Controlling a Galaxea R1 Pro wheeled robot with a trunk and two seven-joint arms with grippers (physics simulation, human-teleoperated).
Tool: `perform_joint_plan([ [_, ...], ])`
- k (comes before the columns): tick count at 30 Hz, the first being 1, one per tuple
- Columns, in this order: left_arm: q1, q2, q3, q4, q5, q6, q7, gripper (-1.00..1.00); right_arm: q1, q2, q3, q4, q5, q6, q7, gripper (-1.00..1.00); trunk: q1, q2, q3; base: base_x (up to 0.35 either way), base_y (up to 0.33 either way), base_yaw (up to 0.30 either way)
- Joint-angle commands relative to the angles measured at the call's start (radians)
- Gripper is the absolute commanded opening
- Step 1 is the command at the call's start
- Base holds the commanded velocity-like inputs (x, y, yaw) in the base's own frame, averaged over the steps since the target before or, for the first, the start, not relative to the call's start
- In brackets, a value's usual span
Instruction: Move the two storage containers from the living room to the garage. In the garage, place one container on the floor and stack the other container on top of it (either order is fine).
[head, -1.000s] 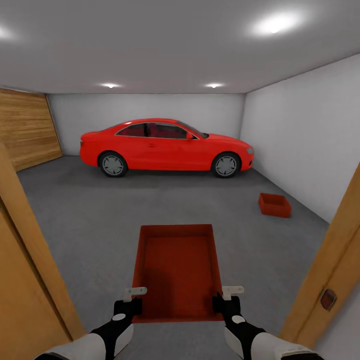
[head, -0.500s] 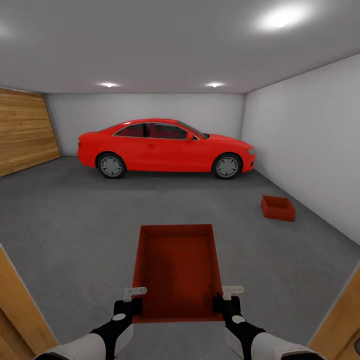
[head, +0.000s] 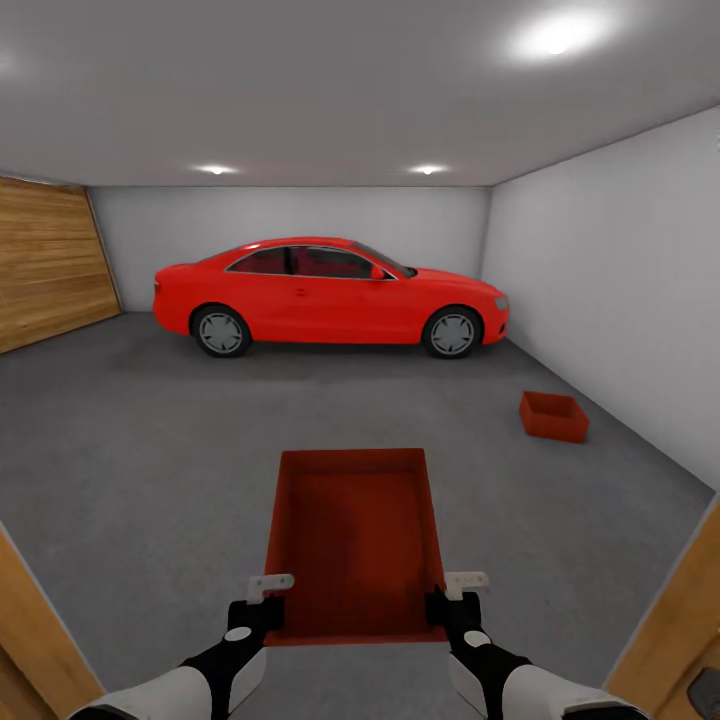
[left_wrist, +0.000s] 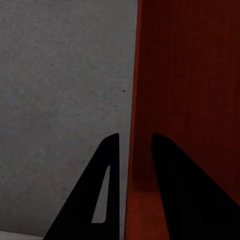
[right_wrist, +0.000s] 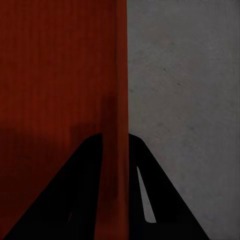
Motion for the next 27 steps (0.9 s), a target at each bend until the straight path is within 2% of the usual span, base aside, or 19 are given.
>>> perform_joint_plan([
  [1, -0.001, 0.000, -0.002, -0.001, 0.003, -0.027, 0.017, -1.00, -0.001, 0.026, -0.047, 0.005, -0.036, -0.008, -0.009, -1.00, 0.000, -0.002, -0.002, 0.000, -0.008, 0.000],
  [7, -0.001, 0.000, -0.002, -0.001, 0.006, -0.027, 0.017, -1.00, -0.001, 0.026, -0.047, 0.005, -0.036, -0.008, -0.009, -1.00, 0.000, -0.002, -0.002, 0.116, -0.002, 0.000],
  [27, -0.001, 0.001, -0.002, -0.001, 0.005, -0.027, 0.016, -1.00, -0.001, 0.026, -0.047, 0.005, -0.036, -0.008, -0.009, -1.00, 0.000, -0.002, -0.002, 0.315, 0.000, 0.000],
])
